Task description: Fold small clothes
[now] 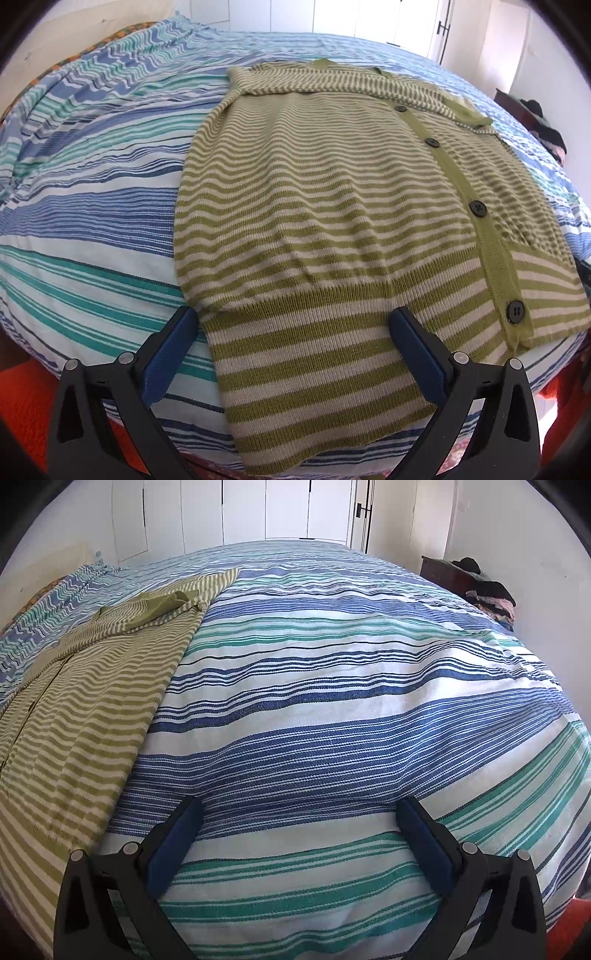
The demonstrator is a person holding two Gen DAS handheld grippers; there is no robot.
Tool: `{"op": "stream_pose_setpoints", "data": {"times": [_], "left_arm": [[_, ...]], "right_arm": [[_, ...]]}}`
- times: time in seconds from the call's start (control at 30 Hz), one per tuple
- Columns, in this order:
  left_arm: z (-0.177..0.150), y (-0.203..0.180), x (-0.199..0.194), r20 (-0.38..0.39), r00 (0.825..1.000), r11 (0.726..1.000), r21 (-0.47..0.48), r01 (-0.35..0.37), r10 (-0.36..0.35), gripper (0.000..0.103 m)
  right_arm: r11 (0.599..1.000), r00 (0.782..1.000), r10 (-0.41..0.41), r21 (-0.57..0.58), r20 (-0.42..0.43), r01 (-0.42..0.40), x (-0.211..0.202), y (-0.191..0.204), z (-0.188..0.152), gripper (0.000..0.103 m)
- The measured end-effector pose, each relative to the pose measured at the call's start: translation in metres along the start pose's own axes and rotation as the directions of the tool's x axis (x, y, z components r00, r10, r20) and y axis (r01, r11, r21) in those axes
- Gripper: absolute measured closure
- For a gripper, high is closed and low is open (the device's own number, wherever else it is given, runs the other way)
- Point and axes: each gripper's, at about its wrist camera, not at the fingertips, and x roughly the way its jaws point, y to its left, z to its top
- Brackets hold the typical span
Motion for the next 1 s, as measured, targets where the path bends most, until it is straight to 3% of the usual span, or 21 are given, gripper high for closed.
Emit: {"op": "stream_pose_setpoints", "data": {"times": [1.0], "left_arm": [[0.003,-0.003,-0.013,-0.015,0.999,0.999,0.021,-0.028,0.028,0.001]], "right_arm": [[1.000,1.000,0.009,-0.020,-0.010,-0.009,-0.009,0.000,-0.003,0.000]]}}
